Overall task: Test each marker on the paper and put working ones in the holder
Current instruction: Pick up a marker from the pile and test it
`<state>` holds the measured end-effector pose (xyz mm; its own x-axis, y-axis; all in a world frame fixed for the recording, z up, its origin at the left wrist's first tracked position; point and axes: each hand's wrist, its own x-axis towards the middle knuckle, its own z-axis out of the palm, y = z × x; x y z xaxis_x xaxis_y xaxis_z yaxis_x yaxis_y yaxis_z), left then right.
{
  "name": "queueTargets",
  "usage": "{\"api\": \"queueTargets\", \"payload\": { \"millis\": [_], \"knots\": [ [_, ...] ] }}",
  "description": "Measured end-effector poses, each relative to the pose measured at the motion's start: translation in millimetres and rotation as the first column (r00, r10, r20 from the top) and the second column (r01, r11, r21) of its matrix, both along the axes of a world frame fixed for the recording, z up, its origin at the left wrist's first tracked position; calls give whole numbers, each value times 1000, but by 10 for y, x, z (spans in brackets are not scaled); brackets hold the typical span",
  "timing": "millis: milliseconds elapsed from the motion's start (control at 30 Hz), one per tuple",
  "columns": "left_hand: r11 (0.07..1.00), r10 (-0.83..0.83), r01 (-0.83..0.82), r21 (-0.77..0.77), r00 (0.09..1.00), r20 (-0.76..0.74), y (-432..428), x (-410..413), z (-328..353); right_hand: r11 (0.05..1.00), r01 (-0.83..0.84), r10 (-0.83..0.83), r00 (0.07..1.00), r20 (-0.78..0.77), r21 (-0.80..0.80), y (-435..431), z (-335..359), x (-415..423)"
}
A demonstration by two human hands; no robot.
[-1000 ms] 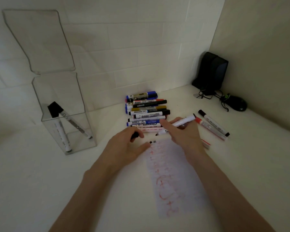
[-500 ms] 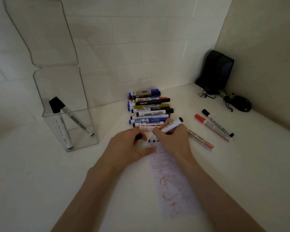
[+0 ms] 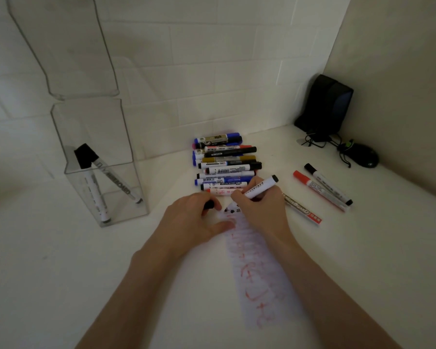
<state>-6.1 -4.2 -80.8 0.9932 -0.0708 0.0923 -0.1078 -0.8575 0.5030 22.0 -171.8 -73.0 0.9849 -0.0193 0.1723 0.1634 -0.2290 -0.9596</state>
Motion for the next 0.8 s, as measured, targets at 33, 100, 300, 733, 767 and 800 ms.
{"api": "queueTargets", "payload": {
  "millis": [33, 100, 300, 733, 767, 800],
  "knots": [
    [1000, 1, -1, 1, 1000, 1, 0, -4, 1, 1000, -22, 22, 1000, -2, -3, 3, 1, -9],
    [1000, 3, -3, 1, 1000, 0, 0, -8, 0, 998, -51, 51, 999, 1, -20, 11, 3, -24],
    [1000, 0, 0, -1, 1000, 1, 8, -4, -4, 1000, 14, -14, 999, 29, 1, -4, -23, 12],
    [1000, -8, 8, -4, 1000, 7, 10, -15, 7, 1000, 9, -9, 1000, 6, -24, -16, -49, 35],
    [1000, -8, 8, -8, 1000, 6, 9, -20, 11, 1000, -2, 2, 1000, -2, -24, -17, -56, 38],
    [1000, -7, 7, -10, 1000, 9, 7, -22, 16, 1000, -8, 8, 1000, -11, -16, -17, -53, 35]
  ]
}}
